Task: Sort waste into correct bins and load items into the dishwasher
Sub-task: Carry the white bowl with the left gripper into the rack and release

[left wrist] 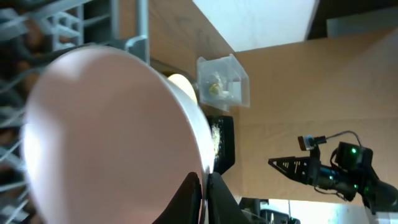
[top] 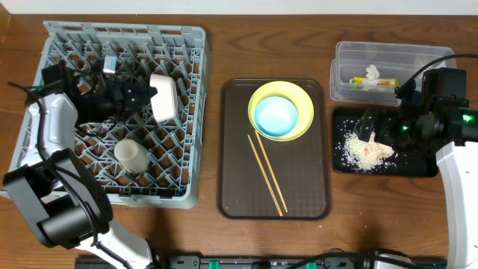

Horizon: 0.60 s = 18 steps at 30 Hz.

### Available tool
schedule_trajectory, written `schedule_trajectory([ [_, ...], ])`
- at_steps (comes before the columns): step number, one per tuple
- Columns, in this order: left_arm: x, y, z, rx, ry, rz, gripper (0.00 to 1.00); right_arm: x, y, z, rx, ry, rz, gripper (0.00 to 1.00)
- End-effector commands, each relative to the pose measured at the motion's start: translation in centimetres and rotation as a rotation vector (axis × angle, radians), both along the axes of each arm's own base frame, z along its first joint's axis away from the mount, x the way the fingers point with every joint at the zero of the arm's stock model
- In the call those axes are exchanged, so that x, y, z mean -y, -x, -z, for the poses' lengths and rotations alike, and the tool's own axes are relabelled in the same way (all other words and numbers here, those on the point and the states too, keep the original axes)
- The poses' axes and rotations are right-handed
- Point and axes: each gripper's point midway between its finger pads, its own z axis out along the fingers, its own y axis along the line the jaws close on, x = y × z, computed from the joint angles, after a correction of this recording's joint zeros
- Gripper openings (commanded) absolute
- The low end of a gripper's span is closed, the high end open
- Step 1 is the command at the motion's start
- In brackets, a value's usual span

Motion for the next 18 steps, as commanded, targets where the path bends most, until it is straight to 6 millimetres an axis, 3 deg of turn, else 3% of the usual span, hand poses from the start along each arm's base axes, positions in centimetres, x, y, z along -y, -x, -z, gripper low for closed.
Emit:
schedule_trajectory([
  [1,-2.2,0.6,3.2,-0.104,-0.149,-0.037,0.08,0.3,-0.2,-0.7,0.024,0.004,0.013,0.99],
  [7,-5.0,2.1,5.5,-0.223,-0.26,-0.091,0.09,0.3,-0.2,-0.7,0.024,0.004,0.013,0.99],
  [14,-6.1,2.5,5.8,-0.246,-0.27,-0.117,0.25,0.3,-0.2,-0.7,0.023,0.004,0.013,0.99],
  [15,-6.3,2.6,5.8,-0.248,-0.269,-0.123,0.33,0.3,-0.2,-0.7,0.023,0.004,0.013,0.99],
  [18,-6.8,2.8,5.8,-0.257,-0.262,-0.138,0.37,0.3,-0.2,-0.7,0.023,0.004,0.013,0.99],
])
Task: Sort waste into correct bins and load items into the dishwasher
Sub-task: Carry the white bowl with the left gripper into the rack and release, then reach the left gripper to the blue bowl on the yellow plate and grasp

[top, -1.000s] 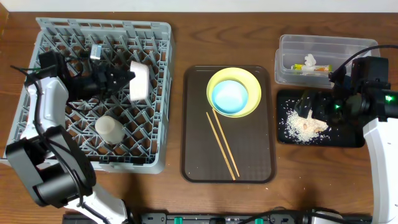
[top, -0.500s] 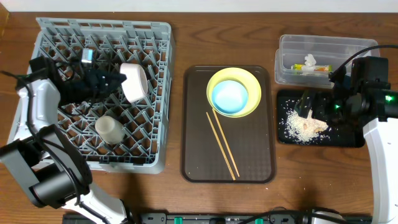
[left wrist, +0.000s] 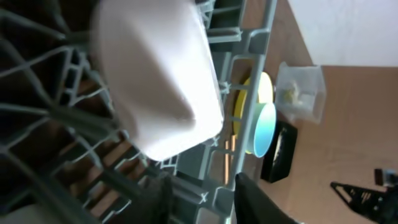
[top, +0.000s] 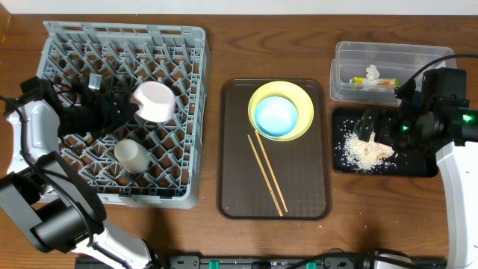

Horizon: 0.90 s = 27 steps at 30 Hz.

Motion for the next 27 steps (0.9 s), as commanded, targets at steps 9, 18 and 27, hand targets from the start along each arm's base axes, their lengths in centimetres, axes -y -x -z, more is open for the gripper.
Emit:
schedule_trajectory([
  [9,-1.2,0.9,-2.0,0.04,-0.049,-0.031,0.57,0.3,-0.2,-0.7,0.023,0.004,0.013,0.99],
  [18,5.7,1.5,-8.2,0.225,-0.262,0.151,0.57,2.5,0.2,-0.3,-0.01,0.115,0.093,0.99],
  [27,18.2,0.7,-10.2,0.335,-0.584,0.369,0.82,2.7,0.4,-0.2,-0.016,0.122,0.095,0.99],
])
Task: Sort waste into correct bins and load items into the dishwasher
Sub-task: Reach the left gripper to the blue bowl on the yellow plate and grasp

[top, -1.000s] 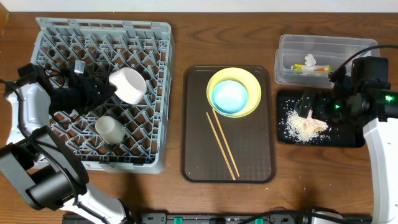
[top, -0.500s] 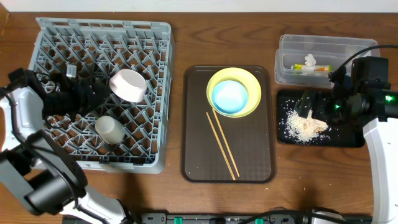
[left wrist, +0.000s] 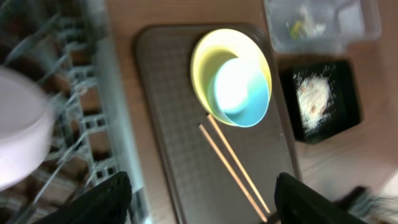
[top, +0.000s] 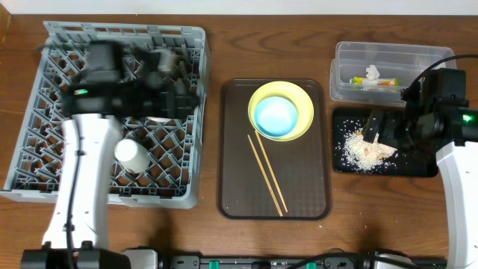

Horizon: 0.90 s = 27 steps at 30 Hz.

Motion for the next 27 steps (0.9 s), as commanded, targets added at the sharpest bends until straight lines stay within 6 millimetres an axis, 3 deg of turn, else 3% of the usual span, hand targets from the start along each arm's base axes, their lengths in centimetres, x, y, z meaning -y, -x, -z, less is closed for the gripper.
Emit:
schedule_trajectory([
  [1,3.5,-1.2,-0.2,0.092,-0.185,0.008,0.86,0.8,0.1,-0.6,0.008,0.027,0.032,0.99],
  [5,8.2,-1.8,0.7,0.209,-0.352,0.074,0.87,2.9,1.6,-0.2,-0.058,0.12,0.14,0.99],
  [8,12.3,-1.7,1.9,0.249,-0.373,0.165,0.88,4.1,2.4,-0.1,-0.089,0.159,0.195,0.99],
  [14,18.8,-1.6,6.6,0.271,-0.386,0.323,0.88,4.6,2.9,0.0,-0.107,0.156,0.217,0.99],
  [18,21.7,-2.0,10.3,0.264,-0.394,0.378,0.88,4.6,2.9,0.0,-0.108,0.156,0.217,0.99],
  [23,23.9,-2.1,15.0,0.236,-0.411,0.42,0.83,4.6,2.9,0.0,-0.108,0.156,0.217,0.99],
  [27,23.8,-2.1,17.8,0.196,-0.443,0.428,0.76,4.6,2.9,0.0,-0.108,0.156,0.217,0.99],
])
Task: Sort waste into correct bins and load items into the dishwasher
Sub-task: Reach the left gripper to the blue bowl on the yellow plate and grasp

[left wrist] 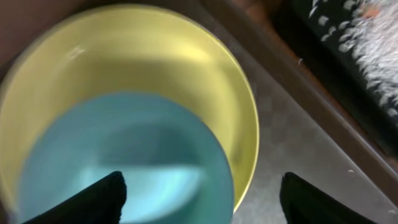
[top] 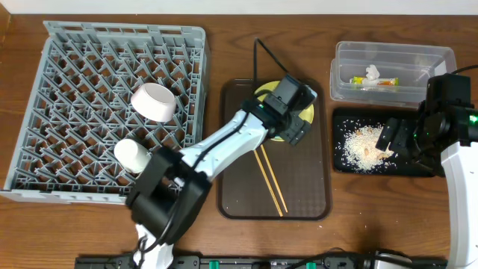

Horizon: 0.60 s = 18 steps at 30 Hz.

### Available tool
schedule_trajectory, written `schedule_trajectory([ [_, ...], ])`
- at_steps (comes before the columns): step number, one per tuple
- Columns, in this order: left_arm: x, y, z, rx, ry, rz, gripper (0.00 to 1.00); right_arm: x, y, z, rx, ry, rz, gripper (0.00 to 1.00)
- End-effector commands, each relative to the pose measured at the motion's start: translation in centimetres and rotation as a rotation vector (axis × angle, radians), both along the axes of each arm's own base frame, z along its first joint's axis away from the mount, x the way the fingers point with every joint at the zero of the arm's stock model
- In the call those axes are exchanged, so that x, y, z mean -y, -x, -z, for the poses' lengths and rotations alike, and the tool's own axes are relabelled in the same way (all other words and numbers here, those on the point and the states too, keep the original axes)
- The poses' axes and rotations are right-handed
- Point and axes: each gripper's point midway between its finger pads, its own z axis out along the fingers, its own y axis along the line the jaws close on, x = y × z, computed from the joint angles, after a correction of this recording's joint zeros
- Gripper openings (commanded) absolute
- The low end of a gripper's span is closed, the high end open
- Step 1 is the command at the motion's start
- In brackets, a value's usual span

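Note:
A blue bowl [left wrist: 124, 155] sits nested in a yellow bowl [left wrist: 230, 81] at the far end of the brown tray [top: 299, 187]. My left gripper [left wrist: 202, 204] hangs open low over them, its fingers [left wrist: 102, 198] spread to either side of the blue bowl's near rim. Seen from overhead, the left gripper [top: 287, 103] covers most of both bowls. Two chopsticks [top: 267, 175] lie on the tray. A white bowl [top: 154, 101] and a pale cup [top: 131, 153] rest in the grey dish rack [top: 45, 149]. My right gripper [top: 390, 137] is over the black tray [top: 418, 166] of food scraps [top: 362, 146]; its jaws are unclear.
A clear plastic bin [top: 388, 56] holding wrappers stands behind the black tray at the back right. The left arm stretches diagonally from the rack's front corner across the brown tray. Bare wood table [top: 216, 45] lies between rack and tray.
My left gripper was high by the rack's right edge, and now sits low over the nested bowls, still open. The right gripper has shifted a little right over the black tray.
My left gripper was first shut on the white bowl inside the rack. Then the bowl lay in the rack with the gripper open beside it. Afterwards the arm was above the rack, facing the tray. Now it is open over the blue and yellow bowls.

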Motion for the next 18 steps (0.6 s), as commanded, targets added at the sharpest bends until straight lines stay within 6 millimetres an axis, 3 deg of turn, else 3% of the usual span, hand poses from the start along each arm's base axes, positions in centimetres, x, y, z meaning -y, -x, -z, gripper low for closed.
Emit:
schedule_trajectory([
  [1,-0.2,-0.7,1.9,0.0,-0.049,-0.01,0.74,0.6,-0.1,-0.7,0.021,0.017,0.027,0.99],
  [7,-1.1,-0.6,4.9,-0.027,-0.119,-0.028,0.62,0.6,-0.1,-0.7,0.022,0.017,0.027,0.99],
  [8,-1.6,-1.0,5.0,-0.01,-0.141,-0.043,0.51,0.6,-0.1,-0.7,0.022,0.017,0.027,0.99],
  [15,-2.0,-1.3,4.9,0.009,-0.161,-0.058,0.14,0.6,-0.1,-0.7,0.021,0.017,0.027,0.99],
  [18,-1.9,-1.2,4.3,0.015,-0.156,-0.056,0.08,0.6,-0.1,-0.7,0.02,0.018,0.023,0.99],
])
